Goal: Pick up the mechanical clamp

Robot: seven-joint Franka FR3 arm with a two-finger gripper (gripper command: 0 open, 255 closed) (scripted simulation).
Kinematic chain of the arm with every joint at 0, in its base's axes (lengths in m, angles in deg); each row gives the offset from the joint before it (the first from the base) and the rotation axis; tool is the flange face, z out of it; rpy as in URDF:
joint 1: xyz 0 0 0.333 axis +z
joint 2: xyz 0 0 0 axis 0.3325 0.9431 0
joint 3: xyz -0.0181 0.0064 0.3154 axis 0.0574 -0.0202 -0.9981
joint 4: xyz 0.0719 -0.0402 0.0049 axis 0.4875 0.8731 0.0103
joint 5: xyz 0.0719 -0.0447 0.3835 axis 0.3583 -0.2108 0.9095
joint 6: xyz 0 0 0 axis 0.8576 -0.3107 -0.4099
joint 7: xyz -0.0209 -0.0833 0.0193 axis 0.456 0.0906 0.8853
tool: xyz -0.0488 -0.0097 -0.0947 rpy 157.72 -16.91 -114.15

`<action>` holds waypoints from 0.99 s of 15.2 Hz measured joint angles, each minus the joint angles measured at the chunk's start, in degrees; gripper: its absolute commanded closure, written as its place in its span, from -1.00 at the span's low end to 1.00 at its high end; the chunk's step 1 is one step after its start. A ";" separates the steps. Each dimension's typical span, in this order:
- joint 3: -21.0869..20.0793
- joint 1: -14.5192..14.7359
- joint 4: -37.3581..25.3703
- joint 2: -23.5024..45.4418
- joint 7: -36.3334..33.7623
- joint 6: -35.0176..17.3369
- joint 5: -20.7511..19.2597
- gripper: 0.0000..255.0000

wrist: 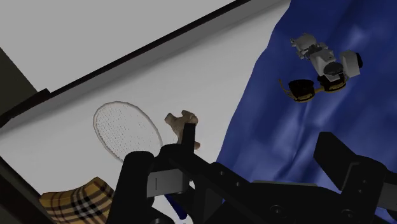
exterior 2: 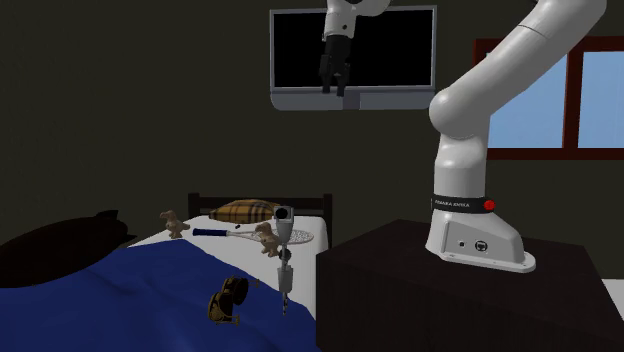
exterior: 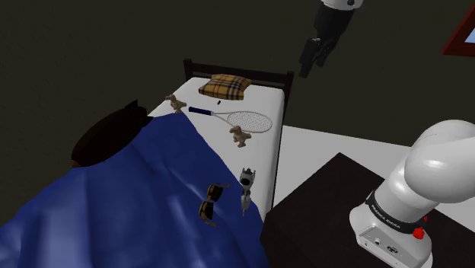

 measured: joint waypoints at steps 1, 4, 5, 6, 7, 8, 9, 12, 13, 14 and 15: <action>-0.79 0.23 1.70 0.16 -0.83 -1.69 0.28 -1.00; -3.79 1.22 5.60 0.70 -3.97 -5.71 1.49 -1.00; -4.73 1.47 6.39 1.26 -4.94 -6.91 1.82 -1.00; -5.91 1.70 7.63 2.53 -6.12 -9.15 2.20 -1.00; -7.22 2.02 8.07 3.65 -7.45 -10.59 2.62 -1.00; -8.46 2.32 8.74 4.68 -8.72 -12.13 3.00 -1.00; -9.37 2.50 9.70 5.46 -9.65 -13.72 3.23 -1.00; -12.67 3.00 11.59 8.79 -12.97 -18.43 3.85 -1.00; -14.07 3.23 12.17 10.16 -14.46 -20.18 4.09 -1.00; -15.26 3.08 12.26 12.03 -15.67 -21.96 4.00 -1.00; -16.26 3.06 12.20 13.30 -16.76 -23.02 3.94 -1.00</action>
